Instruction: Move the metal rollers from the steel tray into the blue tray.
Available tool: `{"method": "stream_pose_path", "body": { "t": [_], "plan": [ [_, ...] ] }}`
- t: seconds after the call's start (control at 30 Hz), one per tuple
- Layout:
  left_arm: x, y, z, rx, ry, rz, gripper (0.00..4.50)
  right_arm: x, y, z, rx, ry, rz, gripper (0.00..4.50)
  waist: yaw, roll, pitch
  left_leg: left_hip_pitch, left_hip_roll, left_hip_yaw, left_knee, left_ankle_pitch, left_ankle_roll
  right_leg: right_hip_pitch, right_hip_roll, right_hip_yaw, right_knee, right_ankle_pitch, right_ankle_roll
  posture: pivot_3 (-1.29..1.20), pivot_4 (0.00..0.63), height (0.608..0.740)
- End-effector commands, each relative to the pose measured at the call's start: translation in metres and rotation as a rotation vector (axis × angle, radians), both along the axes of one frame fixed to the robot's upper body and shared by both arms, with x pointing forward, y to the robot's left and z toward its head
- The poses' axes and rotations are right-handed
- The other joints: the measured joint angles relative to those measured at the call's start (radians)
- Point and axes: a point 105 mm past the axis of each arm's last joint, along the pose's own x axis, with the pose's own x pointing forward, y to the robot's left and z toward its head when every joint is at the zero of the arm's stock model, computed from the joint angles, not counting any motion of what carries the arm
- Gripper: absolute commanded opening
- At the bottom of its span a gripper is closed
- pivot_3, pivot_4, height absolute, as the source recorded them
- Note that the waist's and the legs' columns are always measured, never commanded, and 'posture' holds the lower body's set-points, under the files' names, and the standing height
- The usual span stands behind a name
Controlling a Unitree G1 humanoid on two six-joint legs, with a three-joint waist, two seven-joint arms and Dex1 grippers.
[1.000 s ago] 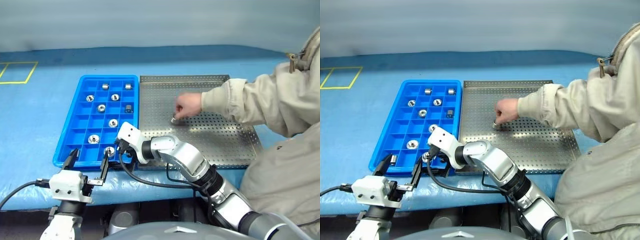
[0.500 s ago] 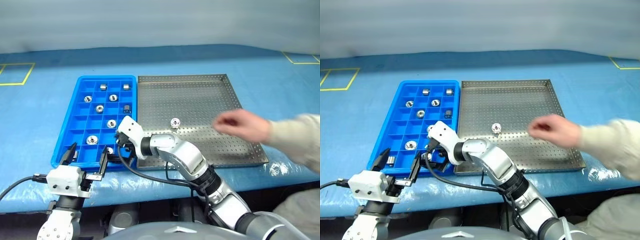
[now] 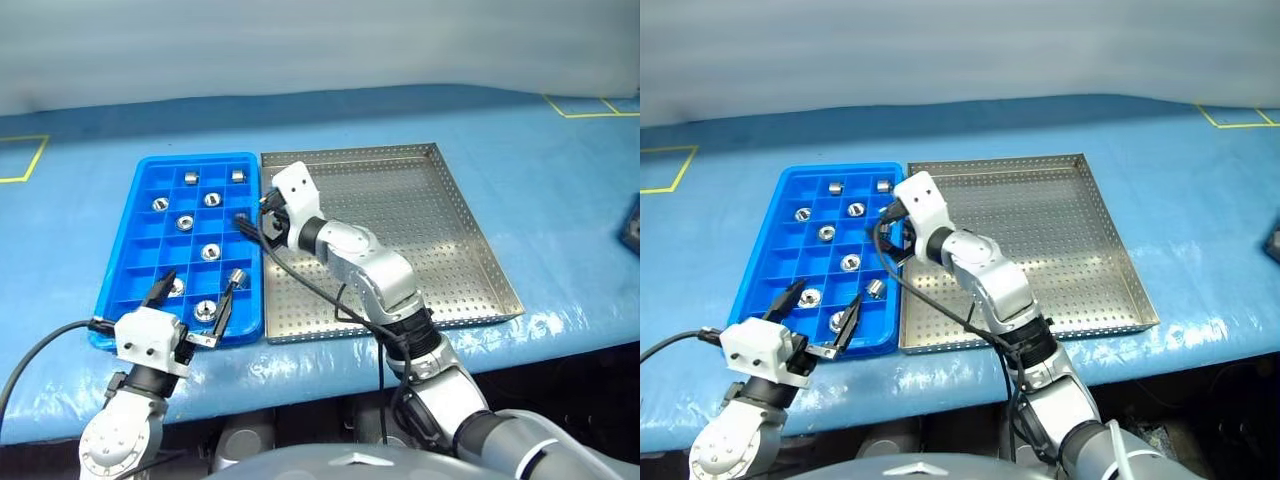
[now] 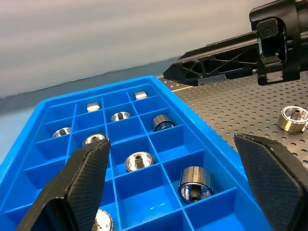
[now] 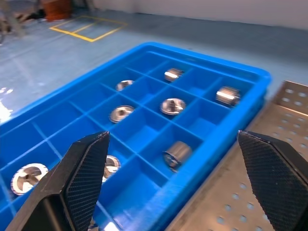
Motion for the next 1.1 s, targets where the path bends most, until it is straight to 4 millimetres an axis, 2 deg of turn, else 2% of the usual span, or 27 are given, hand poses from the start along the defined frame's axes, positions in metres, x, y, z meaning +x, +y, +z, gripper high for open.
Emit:
{"method": "stream_pose_path", "body": {
  "t": [0.03, 0.37, 0.5, 0.63, 1.1],
  "plan": [
    [0.002, -0.005, 0.004, -0.019, -0.014, -0.036, 4.50, 0.008, -0.015, 0.005, 0.011, -0.030, -0.081, 4.48, -0.007, 0.000, 0.000, 0.000, 0.000, 0.000, 0.000, 0.000, 0.000, 0.000, 0.000, 0.000, 0.000, 0.001, -0.001, 0.11, 0.150, 0.740],
    [0.009, -0.008, 0.002, -0.023, -0.004, -0.084, 4.50, 0.006, -0.050, -0.020, -0.039, 0.043, -0.211, 4.48, -0.046, 0.001, 0.000, 0.000, 0.000, 0.001, 0.000, 0.000, 0.000, 0.000, 0.000, 0.001, 0.000, 0.001, -0.001, 0.06, 0.150, 0.740],
    [0.011, -0.010, 0.001, -0.028, -0.005, -0.096, 4.50, 0.002, -0.066, -0.044, -0.073, 0.107, -0.268, 4.48, -0.051, 0.001, -0.001, 0.001, 0.000, 0.001, 0.000, 0.000, 0.000, 0.000, 0.000, 0.001, 0.000, 0.001, -0.001, 0.04, 0.150, 0.740],
    [0.011, -0.011, 0.000, -0.031, 0.002, -0.109, 4.50, -0.001, -0.075, -0.059, -0.092, 0.156, -0.299, 4.48, -0.057, 0.001, -0.001, 0.001, 0.000, 0.002, 0.001, 0.000, 0.000, 0.001, 0.000, 0.002, 0.000, 0.002, 0.000, 0.03, 0.150, 0.740],
    [0.012, -0.013, -0.003, -0.033, 0.003, -0.126, 4.50, -0.002, -0.071, -0.077, -0.109, 0.197, -0.295, 4.48, -0.075, 0.001, -0.001, 0.002, 0.000, 0.003, 0.001, 0.000, 0.000, 0.001, 0.001, 0.005, 0.000, 0.001, 0.003, 0.02, 0.150, 0.740]
  ]
}}
